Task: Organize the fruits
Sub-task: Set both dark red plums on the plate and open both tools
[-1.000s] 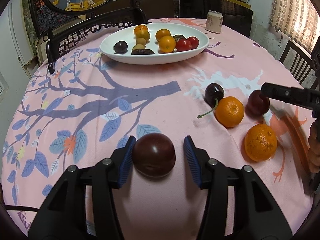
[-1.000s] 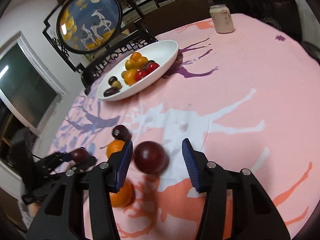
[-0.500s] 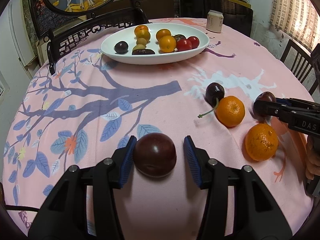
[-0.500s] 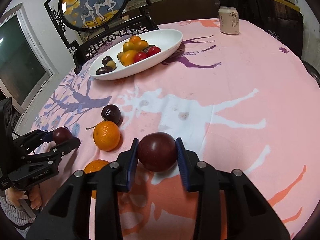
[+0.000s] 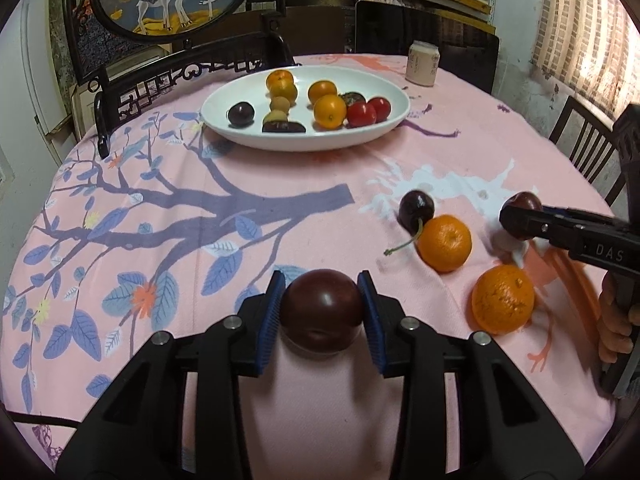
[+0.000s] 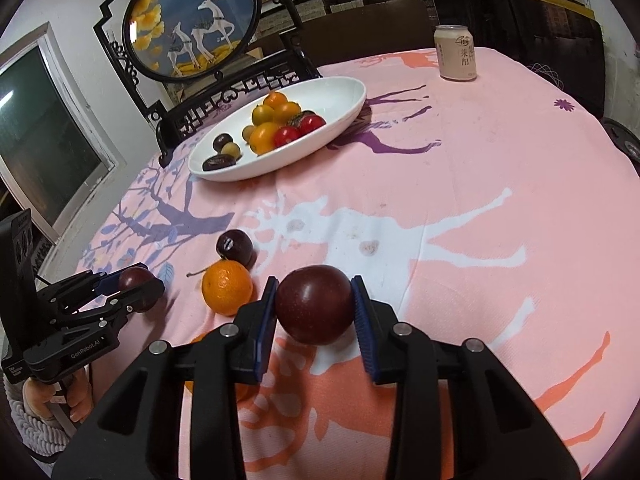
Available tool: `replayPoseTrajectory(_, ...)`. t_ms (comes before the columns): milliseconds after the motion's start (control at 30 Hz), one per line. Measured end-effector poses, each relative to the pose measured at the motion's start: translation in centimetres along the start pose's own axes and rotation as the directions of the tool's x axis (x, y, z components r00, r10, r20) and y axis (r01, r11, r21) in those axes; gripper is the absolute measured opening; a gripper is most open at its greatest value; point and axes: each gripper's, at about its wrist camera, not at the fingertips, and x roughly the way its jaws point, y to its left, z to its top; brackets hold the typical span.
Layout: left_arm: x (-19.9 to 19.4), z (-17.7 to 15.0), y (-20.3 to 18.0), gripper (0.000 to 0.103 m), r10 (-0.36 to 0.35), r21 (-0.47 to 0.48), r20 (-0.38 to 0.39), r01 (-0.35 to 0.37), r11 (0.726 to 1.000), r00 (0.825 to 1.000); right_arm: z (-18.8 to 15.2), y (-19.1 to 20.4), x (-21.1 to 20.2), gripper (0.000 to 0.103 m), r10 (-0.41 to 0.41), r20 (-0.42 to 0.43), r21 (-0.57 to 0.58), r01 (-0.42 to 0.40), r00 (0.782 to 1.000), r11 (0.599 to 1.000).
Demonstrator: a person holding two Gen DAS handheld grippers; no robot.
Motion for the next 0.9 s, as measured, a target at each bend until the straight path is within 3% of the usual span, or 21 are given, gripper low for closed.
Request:
replayPoseTrajectory(167, -0.7, 2.2, 0.8, 0.038, 0.009, -0.009, 0.034, -0.009, 1.0, 0.999, 1.2, 0.2, -0.5, 0.036, 0.038, 0.021, 0.013, -0.038, 0.999, 0.999)
replayPoseTrajectory(333, -0.5, 7.2, 1.7, 0.038, 0.057, 0.003, 0.068, -0.057, 0.998, 0.996, 5.4, 1.6, -0.6, 0.036, 0.044, 0.04, -0.03, -0.043, 0.998, 0.999)
replayPoseTrajectory(500, 1.8, 12.1, 2.9, 0.038, 0.053, -0.055, 0.081, -0.048, 0.997, 0.995, 10.5, 2.8, 0.5, 0.036, 0.051, 0.081, -0.041, -0.048, 0.995, 0.998)
replayPoseTrajectory(700, 6.4, 15.3, 3.8, 0.038, 0.076, -0.078, 0.057, -0.072, 0.994, 0.995, 14.1, 3.5, 5.5, 0.036, 0.061, 0.056, -0.027, -0.059, 0.997, 0.998)
replayPoseTrajectory(900, 9.9, 16.2, 5.6, 0.038, 0.076, -0.116, 0.021, -0.073, 0.99, 0.997, 15.4, 3.8, 10.6, 0.036, 0.035, 0.007, -0.048, -0.034, 0.999, 0.998)
